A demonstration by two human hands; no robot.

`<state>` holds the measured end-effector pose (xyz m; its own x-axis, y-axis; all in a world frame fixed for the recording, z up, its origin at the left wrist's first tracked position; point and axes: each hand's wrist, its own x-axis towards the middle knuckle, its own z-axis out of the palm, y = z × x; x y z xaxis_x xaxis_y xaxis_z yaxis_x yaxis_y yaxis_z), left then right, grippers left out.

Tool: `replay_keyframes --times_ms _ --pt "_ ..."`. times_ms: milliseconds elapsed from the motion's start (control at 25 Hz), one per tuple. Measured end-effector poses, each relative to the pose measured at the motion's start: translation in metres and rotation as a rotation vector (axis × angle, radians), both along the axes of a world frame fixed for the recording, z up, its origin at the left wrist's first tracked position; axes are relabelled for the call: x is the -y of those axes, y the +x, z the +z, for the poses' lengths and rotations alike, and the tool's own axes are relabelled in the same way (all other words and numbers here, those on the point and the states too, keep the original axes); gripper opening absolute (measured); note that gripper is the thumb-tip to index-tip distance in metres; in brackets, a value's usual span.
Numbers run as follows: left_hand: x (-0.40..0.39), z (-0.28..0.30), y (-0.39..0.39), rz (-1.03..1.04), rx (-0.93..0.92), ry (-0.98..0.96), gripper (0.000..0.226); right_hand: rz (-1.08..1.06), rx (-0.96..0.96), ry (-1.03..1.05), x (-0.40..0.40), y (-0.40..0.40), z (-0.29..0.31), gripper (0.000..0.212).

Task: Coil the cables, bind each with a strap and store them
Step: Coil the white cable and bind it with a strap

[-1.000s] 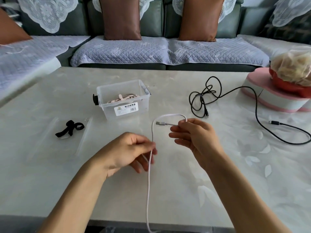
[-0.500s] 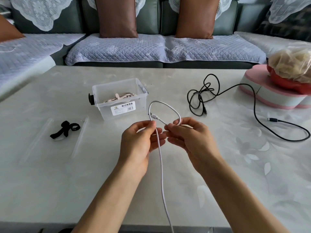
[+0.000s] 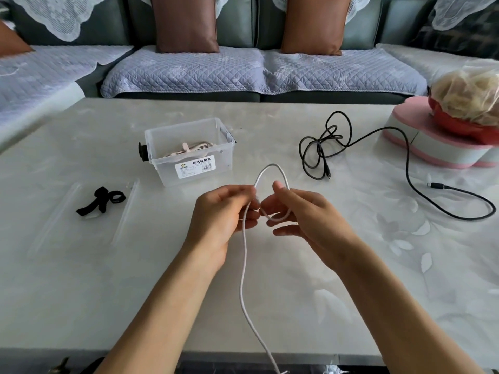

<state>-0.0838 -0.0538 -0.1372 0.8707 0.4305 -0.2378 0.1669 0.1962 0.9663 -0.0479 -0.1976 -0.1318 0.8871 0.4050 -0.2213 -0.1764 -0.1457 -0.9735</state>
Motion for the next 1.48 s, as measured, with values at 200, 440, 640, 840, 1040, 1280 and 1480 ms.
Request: replay_keyframes --times_ms 200,440,640,840,1040,1280,1480 --pt "0.001 -0.001 -0.005 0.023 0.019 0.104 0.006 -0.014 0.063 0.048 0.001 0.005 -0.002 0.033" --pt "0.001 -0.003 -0.004 0.041 0.009 -0.172 0.010 -0.085 -0.053 0.260 -0.005 0.003 -0.009 0.020" --pt "0.004 -0.007 -0.006 0.046 0.130 0.201 0.019 -0.040 -0.058 0.107 -0.006 0.002 -0.009 0.023" --pt "0.005 -0.008 -0.005 0.014 0.163 0.278 0.019 0.005 -0.043 0.024 -0.003 0.003 -0.008 0.021" --pt "-0.002 -0.003 -0.003 -0.075 0.055 0.169 0.022 0.081 -0.032 -0.049 -0.001 0.003 -0.007 0.024" --pt "-0.002 -0.008 0.000 -0.167 -0.080 0.365 0.029 0.132 -0.008 -0.135 -0.006 0.002 -0.010 0.022" --pt "-0.002 -0.003 0.000 -0.107 -0.032 -0.004 0.030 0.090 -0.013 -0.106 -0.005 0.004 -0.010 0.022"
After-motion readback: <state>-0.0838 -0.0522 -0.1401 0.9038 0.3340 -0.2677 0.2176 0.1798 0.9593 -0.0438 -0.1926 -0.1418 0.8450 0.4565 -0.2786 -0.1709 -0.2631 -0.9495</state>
